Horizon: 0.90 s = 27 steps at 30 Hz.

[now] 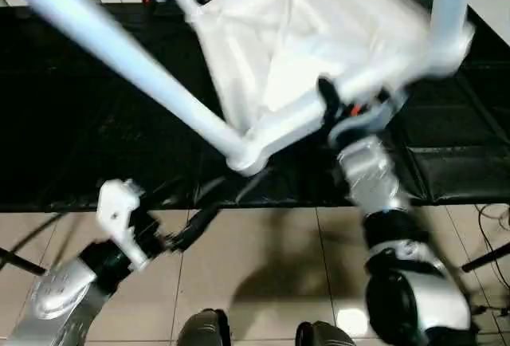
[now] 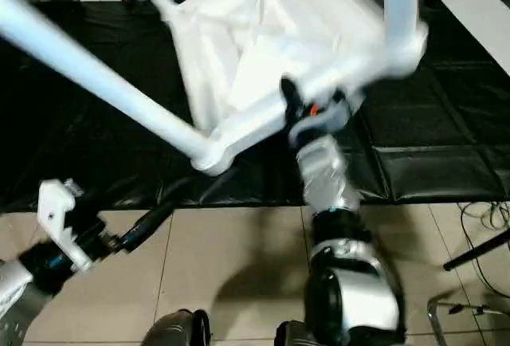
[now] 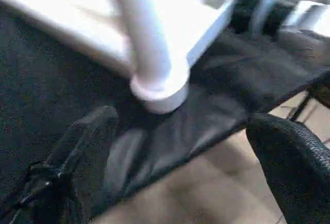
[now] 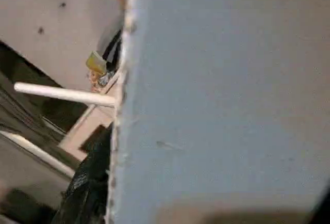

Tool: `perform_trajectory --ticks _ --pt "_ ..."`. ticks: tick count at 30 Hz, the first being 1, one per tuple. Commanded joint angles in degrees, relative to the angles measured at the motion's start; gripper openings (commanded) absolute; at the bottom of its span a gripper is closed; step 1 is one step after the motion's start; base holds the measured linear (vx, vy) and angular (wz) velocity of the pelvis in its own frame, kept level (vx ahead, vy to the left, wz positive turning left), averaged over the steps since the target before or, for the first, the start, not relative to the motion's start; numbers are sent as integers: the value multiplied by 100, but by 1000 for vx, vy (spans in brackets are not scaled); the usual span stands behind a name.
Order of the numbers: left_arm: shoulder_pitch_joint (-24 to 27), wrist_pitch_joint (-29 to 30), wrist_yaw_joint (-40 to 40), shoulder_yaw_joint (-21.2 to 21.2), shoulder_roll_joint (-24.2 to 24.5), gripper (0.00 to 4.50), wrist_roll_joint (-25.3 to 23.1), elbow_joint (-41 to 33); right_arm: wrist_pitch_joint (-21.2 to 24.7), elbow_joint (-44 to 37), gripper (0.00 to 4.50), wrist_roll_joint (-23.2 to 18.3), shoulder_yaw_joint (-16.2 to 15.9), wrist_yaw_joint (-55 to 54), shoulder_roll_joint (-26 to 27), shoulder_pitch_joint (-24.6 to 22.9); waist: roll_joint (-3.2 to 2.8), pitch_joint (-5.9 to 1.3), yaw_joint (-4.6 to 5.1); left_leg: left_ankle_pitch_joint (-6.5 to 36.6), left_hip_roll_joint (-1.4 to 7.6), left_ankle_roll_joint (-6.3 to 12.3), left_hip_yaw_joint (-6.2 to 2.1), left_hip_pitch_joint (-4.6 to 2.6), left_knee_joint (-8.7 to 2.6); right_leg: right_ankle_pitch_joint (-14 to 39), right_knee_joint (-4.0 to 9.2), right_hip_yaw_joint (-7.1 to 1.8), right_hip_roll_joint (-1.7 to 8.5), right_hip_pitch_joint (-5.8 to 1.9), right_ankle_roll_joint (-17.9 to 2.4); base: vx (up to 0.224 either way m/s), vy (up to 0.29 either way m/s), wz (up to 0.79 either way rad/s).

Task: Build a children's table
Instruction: Flip table

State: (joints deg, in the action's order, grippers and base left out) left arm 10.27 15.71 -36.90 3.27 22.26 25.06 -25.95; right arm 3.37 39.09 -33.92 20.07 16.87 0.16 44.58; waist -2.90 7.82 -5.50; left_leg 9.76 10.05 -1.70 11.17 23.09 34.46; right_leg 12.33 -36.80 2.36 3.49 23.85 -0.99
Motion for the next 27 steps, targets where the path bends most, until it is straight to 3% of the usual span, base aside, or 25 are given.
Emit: perform_trajectory --ticks 1,7,11,15,20,23,24,25,26,27 --pt "-74 201 -44 -91 117 450 8 -248 -338 -340 201 516 -28 -318 -275 -21 -6 -470 44 684 297 265 -106 -178 -380 491 408 -267 402 -245 -1308 0 0 0" --pt "-493 639 101 -204 340 450 13 -593 -222 -687 201 1111 -217 -995 -640 1 18 -485 52 828 259 106 -108 -185 -374 626 411 -275 363 -236 -1142 0 0 0" --pt "-854 944 233 -259 436 450 4 -694 127 -1067 201 1402 -335 -1441 -859 28 34 -504 42 772 228 12 -102 -192 -356 647 411 -274 334 -233 -997 0 0 0" --pt "-1437 1217 466 -303 479 450 -170 -716 594 -1289 201 1865 -623 -1752 -1191 42 67 -513 68 737 205 -26 -103 -156 -343 599 408 -278 326 -262 -911 0 0 0" --pt "-1959 1418 577 -353 517 450 -145 -823 925 -1487 201 2037 -813 -1822 -1367 50 121 -536 116 635 188 -29 -105 -121 -320 556 401 -276 328 -297 -881 0 0 0" --pt "-2542 1317 650 -438 645 450 -539 -689 1022 -1465 201 2321 -1016 -1841 -1530 126 163 -538 129 646 190 4 -95 -137 -311 663 419 -281 316 -280 -848 0 0 0" --pt "-2754 1243 627 -499 733 450 -717 -634 1066 -1460 201 2388 -1085 -1831 -1573 154 146 -546 127 686 187 -25 -90 -158 -299 728 416 -283 314 -268 -838 0 0 0" --pt "-2855 1199 603 -536 783 450 -806 -608 1088 -1458 201 2415 -1119 -1818 -1591 168 195 -532 143 685 184 -31 -95 -130 -313 804 439 -277 306 -284 -806 0 0 0" --pt "-3295 945 494 -715 1034 450 -1251 -475 1180 -1445 201 2517 -1276 -1730 -1632 228 191 -536 131 689 189 -71 -101 -139 -312 894 429 -280 319 -277 -762 0 0 0" --pt "-3342 920 485 -735 1061 450 -1298 -461 1190 -1444 201 2528 -1293 -1720 -1635 235 224 -549 128 704 188 -91 -104 -148 -304 1025 433 -284 319 -276 -670 0 0 0"
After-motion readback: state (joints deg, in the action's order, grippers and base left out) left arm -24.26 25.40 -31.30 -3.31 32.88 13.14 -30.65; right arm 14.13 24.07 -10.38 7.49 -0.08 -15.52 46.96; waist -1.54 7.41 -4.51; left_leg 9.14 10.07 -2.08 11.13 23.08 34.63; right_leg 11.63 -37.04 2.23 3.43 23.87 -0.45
